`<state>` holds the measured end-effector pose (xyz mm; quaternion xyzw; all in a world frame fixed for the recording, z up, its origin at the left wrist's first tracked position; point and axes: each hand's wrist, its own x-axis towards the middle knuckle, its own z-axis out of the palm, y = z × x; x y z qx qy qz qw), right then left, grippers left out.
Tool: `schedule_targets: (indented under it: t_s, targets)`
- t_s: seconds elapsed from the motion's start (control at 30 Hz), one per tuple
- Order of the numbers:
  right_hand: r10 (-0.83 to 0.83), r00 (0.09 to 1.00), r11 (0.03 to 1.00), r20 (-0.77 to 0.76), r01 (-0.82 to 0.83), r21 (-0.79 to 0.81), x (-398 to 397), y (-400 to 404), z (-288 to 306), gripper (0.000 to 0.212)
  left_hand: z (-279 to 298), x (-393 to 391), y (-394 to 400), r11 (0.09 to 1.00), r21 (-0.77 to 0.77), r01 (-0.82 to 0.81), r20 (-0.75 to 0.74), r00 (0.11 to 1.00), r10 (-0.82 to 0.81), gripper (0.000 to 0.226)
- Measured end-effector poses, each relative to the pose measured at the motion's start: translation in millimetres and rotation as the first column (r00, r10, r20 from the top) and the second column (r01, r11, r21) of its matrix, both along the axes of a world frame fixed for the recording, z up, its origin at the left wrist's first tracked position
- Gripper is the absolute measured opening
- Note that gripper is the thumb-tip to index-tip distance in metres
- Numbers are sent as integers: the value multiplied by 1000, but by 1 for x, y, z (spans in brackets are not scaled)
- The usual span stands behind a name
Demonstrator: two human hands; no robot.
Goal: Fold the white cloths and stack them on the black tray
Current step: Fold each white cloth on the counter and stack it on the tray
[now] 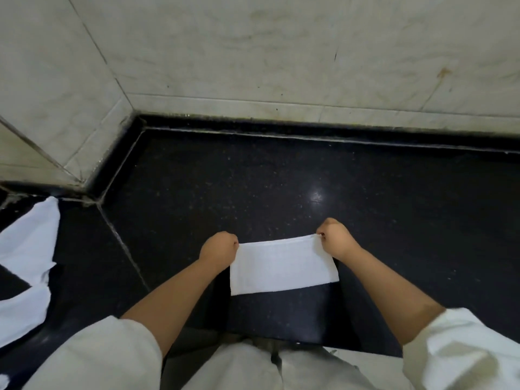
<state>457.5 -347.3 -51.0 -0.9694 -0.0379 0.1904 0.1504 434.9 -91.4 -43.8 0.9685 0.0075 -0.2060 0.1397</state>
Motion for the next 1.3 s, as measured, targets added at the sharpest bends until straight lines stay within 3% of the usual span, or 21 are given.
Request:
schedule_targets:
  t_s: [0.23, 0.57, 0.63, 0.7, 0.83, 0.9, 0.97, 1.1, 1.13, 1.3]
  targets:
    - [-6, 1000, 999, -12, 6, -36, -24, 6, -23, 34, -25, -30, -8, 990, 141, 14, 21, 1000, -17, 27]
    - [174, 984, 962, -41, -178, -208, -24, 2, -26, 33, -31, -31, -5, 949, 258, 181, 53, 978, -201, 36]
    - [210, 977, 950, -23, -210, -231, -24, 2, -26, 34, -24, -30, -5, 954, 214, 208, 131, 962, -239, 46]
    - [229, 974, 945, -1, -222, -241, -22, 3, -24, 35, -24, -31, -6, 937, 249, 245, 21, 966, -259, 45]
    - [301, 954, 908, 19, -280, -311, -29, 8, -24, 43, -35, -39, -3, 929, 245, 279, 142, 937, -319, 49]
    - [300, 953, 896, 33, -270, -353, -35, 7, -26, 44, -26, -37, -6, 930, 196, 310, 29, 946, -322, 38]
    - [270, 961, 900, 62, -229, -371, -37, 9, -25, 43, -25, -34, -7, 950, 196, 243, 105, 958, -267, 24]
    - [280, 957, 899, 71, -235, -368, -37, 14, -21, 39, -40, -27, 2, 911, 251, 327, 157, 915, -371, 50]
    - [301, 952, 891, 63, -257, -375, -37, 13, -19, 39, -41, -26, 4, 909, 266, 321, 219, 898, -381, 51]
    - [417, 906, 855, 68, -365, -368, -44, 0, -23, 40, -8, -23, 9, 907, 308, 287, 224, 905, -362, 37]
